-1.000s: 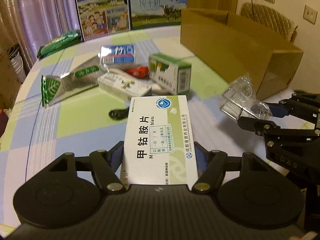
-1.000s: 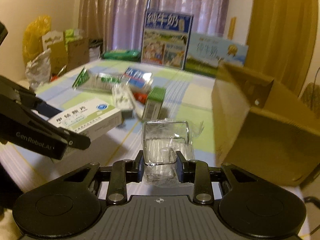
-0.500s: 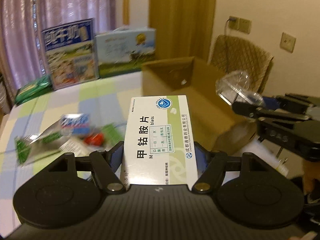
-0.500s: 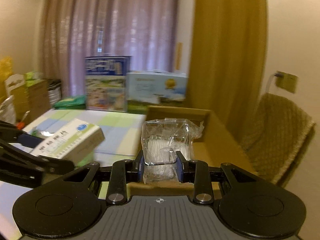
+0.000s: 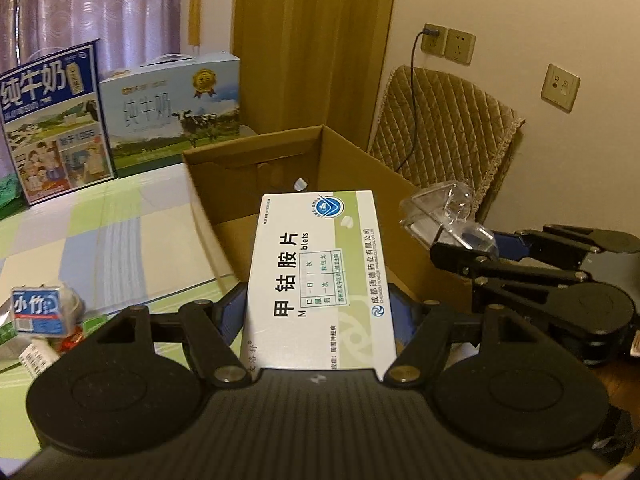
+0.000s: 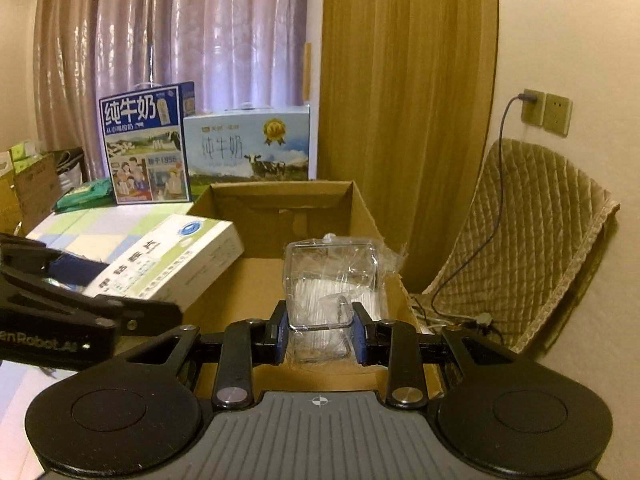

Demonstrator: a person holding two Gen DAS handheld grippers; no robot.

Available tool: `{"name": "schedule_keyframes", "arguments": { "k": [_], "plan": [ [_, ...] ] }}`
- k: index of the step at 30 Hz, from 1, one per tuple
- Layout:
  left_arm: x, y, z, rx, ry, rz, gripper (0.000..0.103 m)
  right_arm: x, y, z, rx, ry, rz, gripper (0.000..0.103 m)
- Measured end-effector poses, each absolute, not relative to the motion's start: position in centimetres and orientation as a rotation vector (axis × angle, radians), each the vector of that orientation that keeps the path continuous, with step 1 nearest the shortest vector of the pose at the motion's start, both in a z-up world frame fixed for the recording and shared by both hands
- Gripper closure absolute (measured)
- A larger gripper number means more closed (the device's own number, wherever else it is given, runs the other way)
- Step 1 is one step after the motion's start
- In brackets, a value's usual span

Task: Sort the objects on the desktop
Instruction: 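Carry the white box and clear bag with both tools over the cardboard box, then open both tools to drop the white box and clear bag into the cardboard box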

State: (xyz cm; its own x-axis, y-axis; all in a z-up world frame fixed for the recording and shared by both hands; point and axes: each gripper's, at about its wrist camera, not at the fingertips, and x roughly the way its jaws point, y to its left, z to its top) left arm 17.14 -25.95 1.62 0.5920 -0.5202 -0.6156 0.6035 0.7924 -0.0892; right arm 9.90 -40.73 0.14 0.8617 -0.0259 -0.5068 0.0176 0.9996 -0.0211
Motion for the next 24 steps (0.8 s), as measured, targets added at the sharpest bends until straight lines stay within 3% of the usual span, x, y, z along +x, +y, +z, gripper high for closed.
{"name": "schedule_keyframes", "arguments": {
  "k": [9, 17, 19, 21, 24],
  "plan": [
    [17.9, -27.6, 0.3, 0.152, 0.674, -0.686, 0.033, 10.4, -41.7, -1.5, 0.006, 0.568, -0.023, 0.075],
    [16.3, -23.9, 1.0, 0.118, 0.631, -0.629, 0.029, 10.5, -41.5, -1.6, 0.014, 0.565, -0.027, 0.074],
    [15.7, -22.5, 1.2, 0.101, 0.627, -0.617, 0.027, 10.4, -41.3, -1.5, 0.012, 0.552, -0.031, 0.065],
    [15.0, -21.1, 1.2, 0.074, 0.630, -0.596, 0.027, 10.2, -41.2, -1.3, 0.015, 0.535, -0.031, 0.049],
    [14.1, -19.0, 1.2, 0.043, 0.635, -0.570, 0.027, 9.4, -40.8, -0.9, 0.011, 0.515, -0.033, 0.046]
  ]
}}
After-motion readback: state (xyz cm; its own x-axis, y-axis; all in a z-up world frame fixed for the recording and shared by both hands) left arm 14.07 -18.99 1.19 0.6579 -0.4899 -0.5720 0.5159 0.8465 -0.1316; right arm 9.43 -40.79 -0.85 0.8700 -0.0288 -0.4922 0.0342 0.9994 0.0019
